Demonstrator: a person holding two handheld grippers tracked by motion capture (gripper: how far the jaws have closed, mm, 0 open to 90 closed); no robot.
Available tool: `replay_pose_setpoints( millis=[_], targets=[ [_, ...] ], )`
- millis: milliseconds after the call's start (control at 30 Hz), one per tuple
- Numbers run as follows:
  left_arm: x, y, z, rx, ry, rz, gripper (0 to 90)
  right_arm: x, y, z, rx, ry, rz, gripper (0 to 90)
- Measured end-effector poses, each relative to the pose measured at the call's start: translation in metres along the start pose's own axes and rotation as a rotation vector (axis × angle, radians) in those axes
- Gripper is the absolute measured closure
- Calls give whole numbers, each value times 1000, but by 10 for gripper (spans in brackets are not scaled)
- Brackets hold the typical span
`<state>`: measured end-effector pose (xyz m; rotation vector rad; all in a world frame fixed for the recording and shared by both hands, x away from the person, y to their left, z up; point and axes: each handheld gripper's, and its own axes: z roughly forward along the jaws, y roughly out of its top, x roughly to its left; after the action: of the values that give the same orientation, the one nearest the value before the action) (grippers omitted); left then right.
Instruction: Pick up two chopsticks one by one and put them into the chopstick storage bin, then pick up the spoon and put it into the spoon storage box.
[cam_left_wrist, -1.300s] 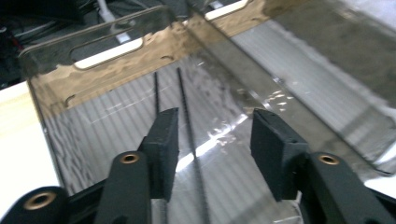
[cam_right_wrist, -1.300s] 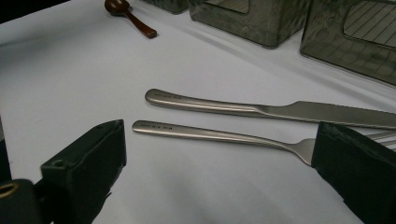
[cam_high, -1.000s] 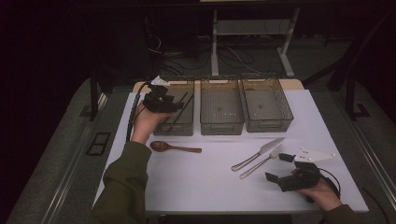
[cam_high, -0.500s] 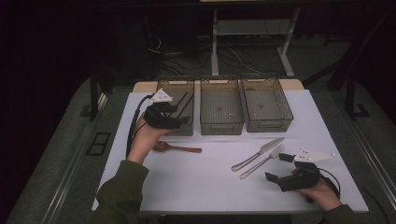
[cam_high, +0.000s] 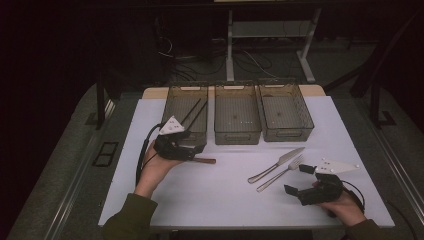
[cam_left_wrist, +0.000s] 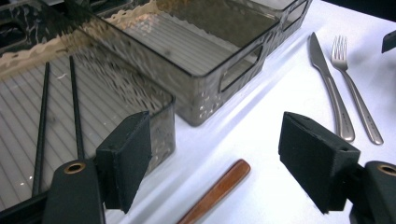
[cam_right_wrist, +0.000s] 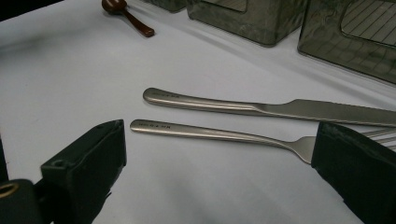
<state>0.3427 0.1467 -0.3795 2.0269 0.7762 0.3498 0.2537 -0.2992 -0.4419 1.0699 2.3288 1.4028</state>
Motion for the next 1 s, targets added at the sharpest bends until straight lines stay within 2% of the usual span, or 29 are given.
replay_pose_setpoints(
  millis=[100, 500, 1000],
  targets=[
    [-1, -8, -2, 4, 8, 2, 243, 0, 0, 0, -2, -3, -1, 27],
    [2, -35, -13, -5, 47, -34, 241, 0, 0, -1, -3, 1, -2, 27],
    [23, -56, -17, 62, 116, -55, 237, 0, 0, 0, -2, 0, -1, 27]
  ],
)
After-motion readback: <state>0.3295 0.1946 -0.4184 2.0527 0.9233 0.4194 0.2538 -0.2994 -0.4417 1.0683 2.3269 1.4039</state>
